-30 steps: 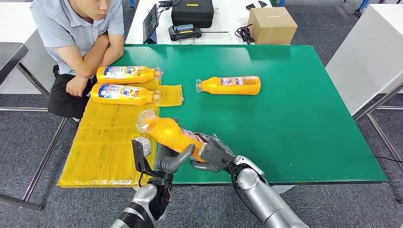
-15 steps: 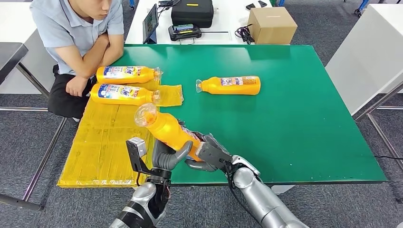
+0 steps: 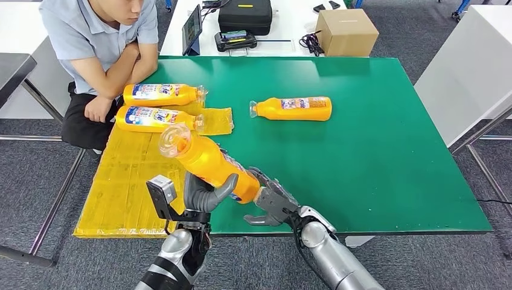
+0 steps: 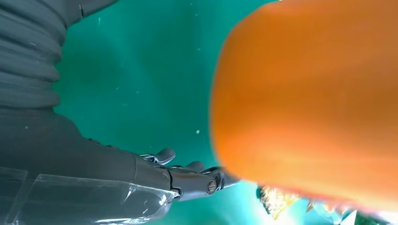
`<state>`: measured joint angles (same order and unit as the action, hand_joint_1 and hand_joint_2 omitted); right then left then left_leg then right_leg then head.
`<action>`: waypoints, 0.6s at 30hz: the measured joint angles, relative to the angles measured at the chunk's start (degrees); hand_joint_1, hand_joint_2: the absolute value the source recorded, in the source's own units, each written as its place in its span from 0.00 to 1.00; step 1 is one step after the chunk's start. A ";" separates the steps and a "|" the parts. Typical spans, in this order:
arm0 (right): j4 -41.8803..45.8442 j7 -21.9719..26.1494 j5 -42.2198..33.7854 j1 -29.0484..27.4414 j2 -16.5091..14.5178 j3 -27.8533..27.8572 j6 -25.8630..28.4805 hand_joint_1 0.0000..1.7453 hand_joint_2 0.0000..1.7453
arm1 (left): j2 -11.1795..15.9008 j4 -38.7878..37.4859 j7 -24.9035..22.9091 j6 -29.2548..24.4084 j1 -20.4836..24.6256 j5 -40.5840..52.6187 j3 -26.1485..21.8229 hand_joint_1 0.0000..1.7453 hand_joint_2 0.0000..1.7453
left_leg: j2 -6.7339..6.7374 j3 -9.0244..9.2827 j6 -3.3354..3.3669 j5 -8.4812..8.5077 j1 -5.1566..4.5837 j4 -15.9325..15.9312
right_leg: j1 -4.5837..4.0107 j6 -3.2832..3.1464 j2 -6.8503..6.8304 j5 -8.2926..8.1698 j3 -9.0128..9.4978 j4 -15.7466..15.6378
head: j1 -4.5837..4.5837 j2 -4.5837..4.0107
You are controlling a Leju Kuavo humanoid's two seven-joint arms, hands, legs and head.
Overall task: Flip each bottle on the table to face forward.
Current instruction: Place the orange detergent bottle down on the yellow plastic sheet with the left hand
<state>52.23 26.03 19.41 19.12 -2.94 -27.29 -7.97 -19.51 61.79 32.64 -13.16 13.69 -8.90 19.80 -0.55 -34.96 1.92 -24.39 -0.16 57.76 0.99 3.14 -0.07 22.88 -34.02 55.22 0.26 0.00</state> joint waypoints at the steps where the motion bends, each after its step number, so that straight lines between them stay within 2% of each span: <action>1: -0.07 0.00 0.07 -0.12 0.00 0.25 0.20 0.00 1.00 | 0.10 0.42 -0.01 -1.43 -0.13 1.74 -0.01 1.00 1.00 | 0.01 0.00 0.00 0.00 0.00 0.00 | 0.00 0.00 0.01 0.00 0.00 0.00 | 0.00 0.00; 7: -0.10 0.01 0.70 -1.04 0.08 1.68 0.83 0.00 1.00 | 0.62 2.16 -0.82 -7.93 -0.82 11.38 -0.01 1.00 1.00 | 0.02 0.01 0.00 0.00 0.00 0.00 | 0.00 0.00 0.01 0.00 0.00 0.00 | -0.01 0.00; 9: -0.01 0.09 1.10 -1.50 0.11 2.26 1.11 0.00 1.00 | 0.93 2.50 -3.28 -12.22 -0.96 20.90 0.05 1.00 1.00 | 0.00 0.01 0.00 0.00 0.00 0.00 | 0.00 0.00 0.00 0.00 0.00 0.00 | -0.02 0.00; 11: 0.34 0.29 1.66 -2.28 0.19 3.20 1.33 0.00 1.00 | 1.49 2.86 -7.58 -16.27 -1.19 35.24 0.03 1.00 1.00 | -0.01 0.00 0.00 0.00 0.00 0.00 | 0.00 0.00 0.00 0.00 0.00 0.00 | -0.02 0.00; 13: 0.86 0.48 2.07 -3.15 0.38 4.23 1.41 0.00 1.00 | 2.23 3.09 -11.04 -18.22 -1.51 47.10 -0.09 1.00 1.00 | 0.03 0.00 0.00 0.00 0.00 0.00 | 0.01 0.00 0.01 0.00 0.00 0.00 | -0.02 0.00; 18: 1.80 0.58 2.24 -4.43 0.89 5.98 1.45 0.00 1.00 | 3.69 3.39 -14.90 -20.27 -1.81 55.96 -0.84 1.00 1.00 | 0.03 0.01 0.00 0.00 0.00 0.00 | 0.00 0.00 0.01 0.00 -0.01 0.00 | -0.02 0.00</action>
<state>54.04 26.61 21.65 14.69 -2.05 -21.31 -6.52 -15.82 65.18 17.74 -33.44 11.88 47.06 18.97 -0.52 -34.96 1.92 -24.39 -0.16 57.76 0.99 3.14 -0.06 22.88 -34.03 55.22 0.24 0.00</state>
